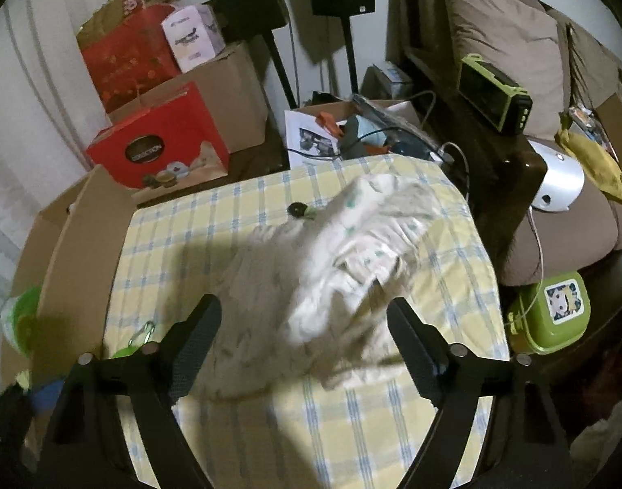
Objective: Organize objects
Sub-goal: 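Move the right gripper to the white floral cloth bag while the left gripper approaches the black box, then grasp the white floral cloth bag with the right gripper and lift it, then grasp the black-and-green Health box with the left gripper and lift it, then drop the Health box into the cardboard box while the right gripper carries the cloth bag there, then lower the white floral cloth bag into the box and open the right gripper, then withdraw the right gripper from the box toward the green leaf piece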
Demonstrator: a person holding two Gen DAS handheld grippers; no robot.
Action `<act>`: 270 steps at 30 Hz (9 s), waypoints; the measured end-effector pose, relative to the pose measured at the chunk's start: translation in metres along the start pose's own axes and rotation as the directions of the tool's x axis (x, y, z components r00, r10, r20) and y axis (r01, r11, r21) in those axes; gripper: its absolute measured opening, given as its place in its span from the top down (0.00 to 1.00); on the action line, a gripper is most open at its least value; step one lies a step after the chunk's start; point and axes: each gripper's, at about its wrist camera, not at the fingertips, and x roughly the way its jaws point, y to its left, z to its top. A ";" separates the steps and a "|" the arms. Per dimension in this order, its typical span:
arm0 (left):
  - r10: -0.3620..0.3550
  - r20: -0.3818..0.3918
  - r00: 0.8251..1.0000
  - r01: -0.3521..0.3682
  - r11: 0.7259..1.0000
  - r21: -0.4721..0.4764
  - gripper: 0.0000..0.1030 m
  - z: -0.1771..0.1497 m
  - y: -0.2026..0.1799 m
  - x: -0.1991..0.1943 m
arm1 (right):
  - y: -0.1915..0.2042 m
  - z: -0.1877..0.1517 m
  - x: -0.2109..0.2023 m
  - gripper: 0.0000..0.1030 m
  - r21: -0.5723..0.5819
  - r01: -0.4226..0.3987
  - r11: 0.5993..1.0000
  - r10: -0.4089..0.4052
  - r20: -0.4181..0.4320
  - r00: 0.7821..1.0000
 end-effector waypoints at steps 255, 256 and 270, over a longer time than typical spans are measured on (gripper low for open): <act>0.294 -0.213 0.932 -0.301 0.954 0.001 0.51 0.023 0.241 -0.014 | 0.187 -0.046 -0.057 0.52 -0.345 -0.335 0.877 0.322 -0.095 0.942; 0.313 -0.207 0.927 -0.320 0.947 -0.001 0.51 0.022 0.244 -0.017 | 0.186 -0.046 -0.056 0.52 -0.343 -0.335 0.878 0.323 -0.094 0.942; 0.204 -0.151 0.967 -0.213 0.976 -0.045 0.51 0.013 0.244 -0.060 | 0.232 -0.035 -0.021 0.81 -0.388 -0.308 0.868 0.288 -0.110 0.951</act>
